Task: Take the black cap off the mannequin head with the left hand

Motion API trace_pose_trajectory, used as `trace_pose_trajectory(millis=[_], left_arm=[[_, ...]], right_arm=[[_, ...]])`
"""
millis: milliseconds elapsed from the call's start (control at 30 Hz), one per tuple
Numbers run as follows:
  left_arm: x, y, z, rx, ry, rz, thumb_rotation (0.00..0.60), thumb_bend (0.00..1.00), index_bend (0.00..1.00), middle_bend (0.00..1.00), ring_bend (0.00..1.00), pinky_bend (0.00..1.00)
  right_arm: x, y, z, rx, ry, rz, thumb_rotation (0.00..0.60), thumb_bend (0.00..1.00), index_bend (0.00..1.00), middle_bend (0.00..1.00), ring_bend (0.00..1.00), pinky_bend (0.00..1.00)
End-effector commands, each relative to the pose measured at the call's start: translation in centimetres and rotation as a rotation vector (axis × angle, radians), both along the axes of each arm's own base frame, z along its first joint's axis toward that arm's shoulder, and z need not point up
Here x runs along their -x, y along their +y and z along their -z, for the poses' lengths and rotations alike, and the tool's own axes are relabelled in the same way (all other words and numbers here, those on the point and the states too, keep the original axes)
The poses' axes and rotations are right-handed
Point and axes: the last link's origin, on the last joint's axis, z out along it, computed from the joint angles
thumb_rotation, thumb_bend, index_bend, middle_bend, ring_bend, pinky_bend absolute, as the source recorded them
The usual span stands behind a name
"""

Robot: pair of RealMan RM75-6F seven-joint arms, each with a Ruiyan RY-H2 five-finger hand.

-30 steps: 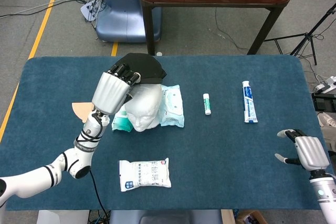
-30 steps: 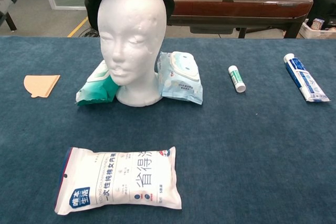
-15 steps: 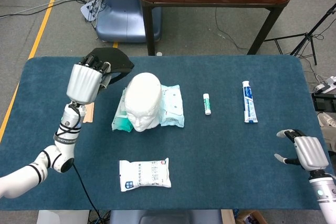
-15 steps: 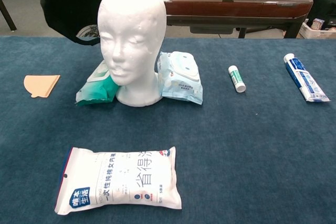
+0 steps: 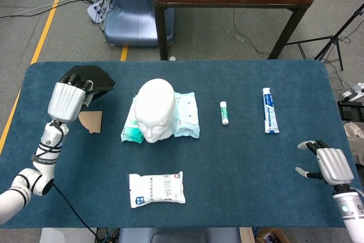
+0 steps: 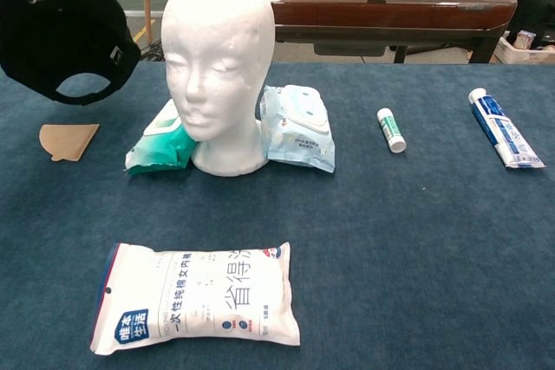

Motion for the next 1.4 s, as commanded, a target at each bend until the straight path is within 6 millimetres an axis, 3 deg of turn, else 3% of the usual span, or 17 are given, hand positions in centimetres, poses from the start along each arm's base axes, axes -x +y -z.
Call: trace_pose_trajectory(millis=[33, 300, 433, 533, 667, 767, 1033, 1233, 1400], left_arm=[[2.4, -2.2, 0.6, 0.064, 0.052, 0.017, 0.600, 0.43, 0.59, 0.70, 0.42, 0.57], [6.4, -7.6, 1.4, 0.196, 0.171, -0.082, 0.600, 0.42, 0.59, 0.65, 0.41, 0.57], [7.0, -10.4, 1.5, 0.245, 0.219, -0.202, 0.600, 0.42, 0.55, 0.61, 0.39, 0.57], [6.8, -12.3, 1.3, 0.281, 0.256, -0.273, 0.600, 0.35, 0.45, 0.56, 0.35, 0.56], [6.4, -14.2, 0.7, 0.304, 0.290, -0.351, 0.600, 0.17, 0.23, 0.50, 0.30, 0.53], [5.9, -15.4, 0.4, 0.319, 0.298, -0.408, 0.600, 0.12, 0.12, 0.48, 0.28, 0.52], [5.3, -18.4, -0.3, 0.382, 0.257, -0.535, 0.600, 0.04, 0.01, 0.52, 0.29, 0.52], [4.8, -19.3, -1.1, 0.390, 0.119, -0.516, 0.600, 0.03, 0.03, 0.59, 0.33, 0.52], [5.1, -19.7, -2.3, 0.252, -0.043, -0.378, 0.600, 0.03, 0.29, 0.65, 0.38, 0.56]], right_arm=[[-0.1, 0.0, 0.1, -0.004, 0.002, -0.002, 0.600, 0.00, 0.38, 0.40, 0.31, 0.60], [-0.2, 0.1, 0.2, -0.006, 0.002, -0.005, 0.600, 0.00, 0.38, 0.40, 0.31, 0.60], [-0.2, 0.1, 0.3, -0.012, 0.007, -0.007, 0.600, 0.00, 0.38, 0.40, 0.31, 0.60], [-0.3, 0.1, 0.3, -0.014, 0.006, -0.009, 0.600, 0.00, 0.38, 0.40, 0.31, 0.60], [-0.4, 0.0, 0.3, -0.013, 0.004, -0.009, 0.600, 0.00, 0.38, 0.40, 0.31, 0.60], [-0.3, 0.0, 0.3, -0.015, 0.005, -0.009, 0.600, 0.00, 0.38, 0.40, 0.31, 0.60], [-0.3, 0.1, 0.2, -0.010, 0.001, -0.009, 0.600, 0.00, 0.38, 0.40, 0.31, 0.60], [-0.4, 0.1, 0.0, -0.004, -0.001, -0.013, 0.600, 0.00, 0.38, 0.40, 0.31, 0.60], [-0.7, 0.1, -0.2, 0.008, -0.003, -0.024, 0.600, 0.00, 0.38, 0.40, 0.31, 0.60]])
